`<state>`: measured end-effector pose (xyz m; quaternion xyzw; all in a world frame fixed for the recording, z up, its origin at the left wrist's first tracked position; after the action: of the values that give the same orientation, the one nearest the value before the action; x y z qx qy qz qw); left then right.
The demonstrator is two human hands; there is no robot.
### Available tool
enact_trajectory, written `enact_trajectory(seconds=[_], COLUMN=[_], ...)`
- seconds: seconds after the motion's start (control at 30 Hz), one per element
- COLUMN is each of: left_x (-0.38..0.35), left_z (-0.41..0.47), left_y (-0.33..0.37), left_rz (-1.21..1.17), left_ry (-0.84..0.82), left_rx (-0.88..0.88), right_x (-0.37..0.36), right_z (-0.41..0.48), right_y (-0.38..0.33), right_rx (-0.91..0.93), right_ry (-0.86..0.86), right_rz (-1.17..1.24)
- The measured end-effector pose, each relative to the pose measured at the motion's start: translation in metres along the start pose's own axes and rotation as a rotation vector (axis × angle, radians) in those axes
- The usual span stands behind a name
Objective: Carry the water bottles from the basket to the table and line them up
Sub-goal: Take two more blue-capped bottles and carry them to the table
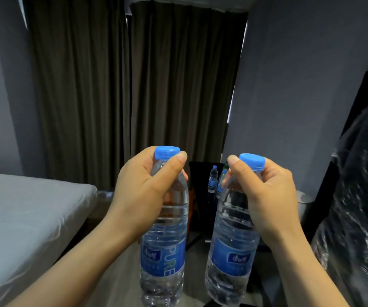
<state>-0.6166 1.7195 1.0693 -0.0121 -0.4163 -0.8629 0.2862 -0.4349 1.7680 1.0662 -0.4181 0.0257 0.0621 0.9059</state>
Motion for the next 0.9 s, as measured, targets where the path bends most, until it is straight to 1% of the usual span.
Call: enact_trajectory(seconds=[0.13, 0.23, 0.37, 0.5, 0.6, 0.73, 0.9], left_x=[0.003, -0.003, -0.021, -0.048, -0.077, -0.115, -0.155], left_z=[0.055, 0.091, 0.132, 0.171, 0.204, 0.248, 0.291], left_y=[-0.053, -0.092, -0.138, -0.183, -0.217, -0.253, -0.291], left_rz=[-0.022, -0.024, -0.020, -0.006, 0.062, 0.062, 0.050], left_ry=[-0.007, -0.044, -0.053, -0.064, -0.056, -0.027, -0.010], left_rx=[0.031, 0.045, 0.081, 0.100, 0.101, 0.118, 0.129], right_x=[-0.032, -0.048, -0.058, -0.060, -0.056, -0.045, -0.034], right_z=[0.041, 0.065, 0.099, 0.136, 0.172, 0.224, 0.274], right_y=[0.048, 0.083, 0.129, 0.180, 0.224, 0.275, 0.325], right_rx=[-0.012, -0.002, -0.049, -0.060, -0.074, -0.078, -0.081], right_ry=[0.007, 0.038, 0.056, 0.072, 0.078, 0.104, 0.101], right_rz=[-0.047, -0.071, -0.058, -0.050, -0.027, 0.001, -0.037])
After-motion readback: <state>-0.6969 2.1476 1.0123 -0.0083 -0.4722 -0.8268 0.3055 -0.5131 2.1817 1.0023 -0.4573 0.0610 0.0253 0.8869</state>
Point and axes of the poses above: each hand's wrist, its own z-axis towards the middle knuckle, its own x-axis out of the back of the hand, y = z × x, the point moved 4 cm from there along z, towards the middle knuckle, and after that the axes turned 12 degrees about z, right-handed, at the moved point
